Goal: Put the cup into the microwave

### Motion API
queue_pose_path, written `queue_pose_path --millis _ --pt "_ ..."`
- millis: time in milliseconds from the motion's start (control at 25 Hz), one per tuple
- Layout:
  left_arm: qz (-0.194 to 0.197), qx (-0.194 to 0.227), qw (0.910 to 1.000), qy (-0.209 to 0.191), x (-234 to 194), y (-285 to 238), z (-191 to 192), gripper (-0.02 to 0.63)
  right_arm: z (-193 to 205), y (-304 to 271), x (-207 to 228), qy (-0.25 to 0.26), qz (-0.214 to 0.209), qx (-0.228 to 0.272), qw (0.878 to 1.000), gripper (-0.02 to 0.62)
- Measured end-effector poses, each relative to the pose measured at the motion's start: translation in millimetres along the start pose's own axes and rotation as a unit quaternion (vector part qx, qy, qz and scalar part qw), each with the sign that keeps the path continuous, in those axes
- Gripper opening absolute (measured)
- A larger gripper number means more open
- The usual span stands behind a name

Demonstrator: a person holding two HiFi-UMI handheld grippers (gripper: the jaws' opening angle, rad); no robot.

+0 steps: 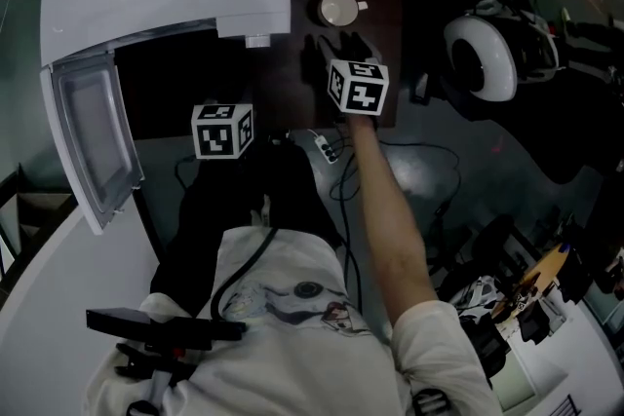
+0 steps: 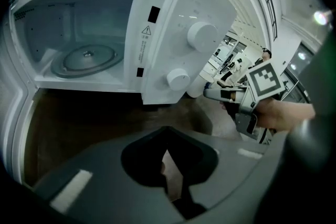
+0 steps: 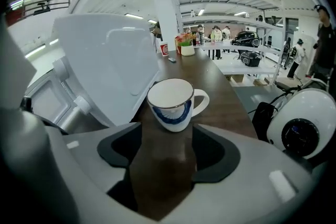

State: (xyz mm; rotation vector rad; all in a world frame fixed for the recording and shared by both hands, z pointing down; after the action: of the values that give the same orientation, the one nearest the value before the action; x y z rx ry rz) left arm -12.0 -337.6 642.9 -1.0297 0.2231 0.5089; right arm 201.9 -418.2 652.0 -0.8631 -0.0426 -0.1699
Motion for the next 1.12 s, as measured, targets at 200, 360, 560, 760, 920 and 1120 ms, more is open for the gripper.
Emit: queue_pose_path --millis 200,360,560,760,920,1120 --pt "0.001 0.0 1.0 -0.001 2 3 -1 0.0 -20 -26 4 0.006 -0.003 0.008 1.0 0.37" --pt "-0.005 -0.002 1.0 0.003 -2 7 4 -0.001 -31 -43 4 0.008 0.001 0.012 1.0 0.396" --pt "-0.012 -0.002 0.9999 0.006 -8 12 8 0.0 -39 -53 -2 0.008 -0.003 0.021 1.0 0.417" --pt "-0.016 -0.005 0.9998 0.005 -9 19 13 -0.002 -41 -56 -3 0.004 0.011 0.029 1.0 0.42" --pt "-0.024 -0.008 0.9997 0.006 -15 26 17 -0.001 -43 -59 -3 0.009 0.019 0.04 0.999 0.417" --pt "-0.029 0.004 0.9995 0.007 -21 35 18 -0.002 -34 -45 -7 0.029 0.016 0.05 0.998 0.414"
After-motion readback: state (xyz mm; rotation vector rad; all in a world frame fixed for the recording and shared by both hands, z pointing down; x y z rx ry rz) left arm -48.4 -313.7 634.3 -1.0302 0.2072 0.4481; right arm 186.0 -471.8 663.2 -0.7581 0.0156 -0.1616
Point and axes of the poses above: the fingertips, and each gripper's own axes: y backward along the fingers, x to its right, z out of its underside, the point moved 5 cm from there along y, backward along the fingers, and after that the axes turned 6 degrees about z, right-handed, at the moved point
